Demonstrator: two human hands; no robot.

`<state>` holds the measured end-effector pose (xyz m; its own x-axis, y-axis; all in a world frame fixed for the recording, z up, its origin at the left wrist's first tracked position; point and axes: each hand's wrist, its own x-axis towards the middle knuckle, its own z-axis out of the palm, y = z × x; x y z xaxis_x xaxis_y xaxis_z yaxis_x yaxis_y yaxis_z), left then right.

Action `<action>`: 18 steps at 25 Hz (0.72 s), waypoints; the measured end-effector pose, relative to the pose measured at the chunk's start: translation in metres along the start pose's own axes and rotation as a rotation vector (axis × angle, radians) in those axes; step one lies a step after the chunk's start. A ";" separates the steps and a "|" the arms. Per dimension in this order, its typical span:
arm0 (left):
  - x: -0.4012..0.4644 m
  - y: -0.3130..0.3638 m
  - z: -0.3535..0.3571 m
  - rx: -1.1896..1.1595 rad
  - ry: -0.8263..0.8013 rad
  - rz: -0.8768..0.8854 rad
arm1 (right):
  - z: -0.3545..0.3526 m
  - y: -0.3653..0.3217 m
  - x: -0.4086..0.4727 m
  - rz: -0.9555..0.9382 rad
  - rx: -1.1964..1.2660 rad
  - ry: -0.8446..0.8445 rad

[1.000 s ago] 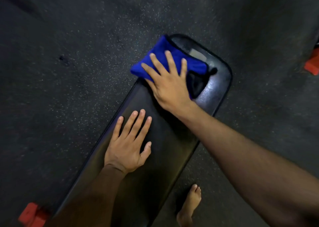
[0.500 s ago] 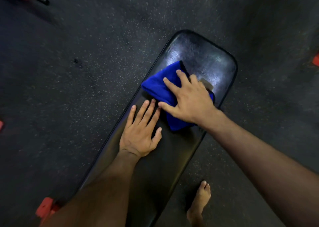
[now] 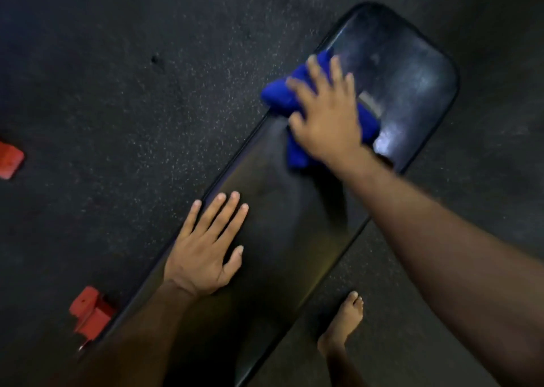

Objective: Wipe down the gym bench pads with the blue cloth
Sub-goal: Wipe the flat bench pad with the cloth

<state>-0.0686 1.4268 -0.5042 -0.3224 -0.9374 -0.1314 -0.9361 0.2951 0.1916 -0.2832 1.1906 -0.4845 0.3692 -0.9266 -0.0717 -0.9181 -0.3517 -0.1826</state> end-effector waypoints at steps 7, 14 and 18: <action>-0.002 -0.003 0.004 0.006 0.010 0.005 | 0.012 -0.020 -0.020 -0.465 -0.091 -0.123; -0.002 -0.004 0.004 0.006 0.011 0.004 | -0.008 0.020 0.029 0.085 -0.019 0.033; -0.002 -0.005 0.006 0.014 0.020 0.013 | 0.008 -0.054 -0.087 -0.253 0.014 -0.146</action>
<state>-0.0639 1.4277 -0.5105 -0.3318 -0.9369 -0.1100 -0.9337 0.3095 0.1800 -0.2644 1.2910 -0.4759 0.6036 -0.7805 -0.1627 -0.7928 -0.5661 -0.2256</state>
